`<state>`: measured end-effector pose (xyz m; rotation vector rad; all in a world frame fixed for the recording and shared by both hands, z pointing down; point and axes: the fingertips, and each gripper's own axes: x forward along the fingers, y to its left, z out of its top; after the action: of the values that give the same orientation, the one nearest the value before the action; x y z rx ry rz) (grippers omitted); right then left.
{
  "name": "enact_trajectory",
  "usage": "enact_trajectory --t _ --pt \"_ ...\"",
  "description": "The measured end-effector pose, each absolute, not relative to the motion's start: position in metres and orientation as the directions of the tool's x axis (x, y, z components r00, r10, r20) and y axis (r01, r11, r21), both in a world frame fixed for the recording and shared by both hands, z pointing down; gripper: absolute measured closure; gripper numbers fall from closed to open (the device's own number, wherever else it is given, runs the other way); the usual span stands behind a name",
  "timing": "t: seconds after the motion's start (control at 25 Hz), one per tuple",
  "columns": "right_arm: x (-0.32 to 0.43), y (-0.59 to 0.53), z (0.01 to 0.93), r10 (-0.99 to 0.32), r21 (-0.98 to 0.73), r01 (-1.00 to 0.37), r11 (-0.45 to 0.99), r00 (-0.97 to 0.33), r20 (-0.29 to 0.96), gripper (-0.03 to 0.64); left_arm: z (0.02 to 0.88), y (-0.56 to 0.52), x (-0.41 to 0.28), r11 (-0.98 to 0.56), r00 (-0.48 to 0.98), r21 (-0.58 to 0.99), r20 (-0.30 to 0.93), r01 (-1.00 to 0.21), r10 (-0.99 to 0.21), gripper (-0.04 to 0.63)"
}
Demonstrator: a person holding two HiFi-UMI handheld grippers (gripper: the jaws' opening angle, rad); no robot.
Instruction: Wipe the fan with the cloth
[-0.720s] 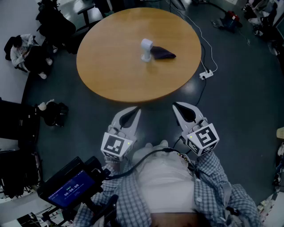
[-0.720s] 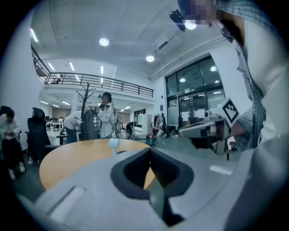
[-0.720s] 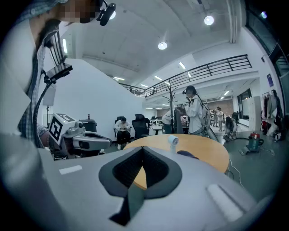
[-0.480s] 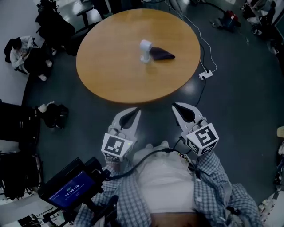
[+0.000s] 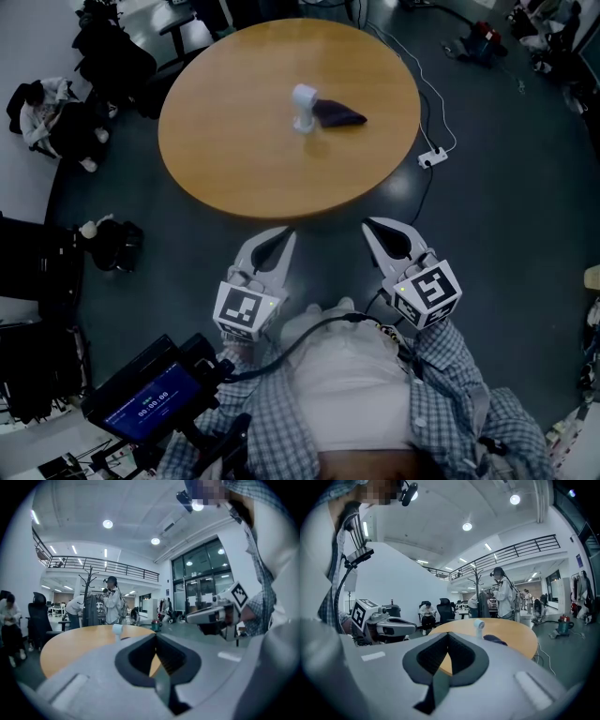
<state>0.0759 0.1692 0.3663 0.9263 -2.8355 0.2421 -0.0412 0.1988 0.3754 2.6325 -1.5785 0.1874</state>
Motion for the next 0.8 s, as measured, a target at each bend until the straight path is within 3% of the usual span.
enact_trajectory --t 0.8 --pt "0.133 0.134 0.388 -0.560 -0.143 -0.590 0.794 -0.803 0.205 0.614 0.374 0.174 0.003 -0.433 0.422 -0.050 0.153 -0.900 -0.894 0.595"
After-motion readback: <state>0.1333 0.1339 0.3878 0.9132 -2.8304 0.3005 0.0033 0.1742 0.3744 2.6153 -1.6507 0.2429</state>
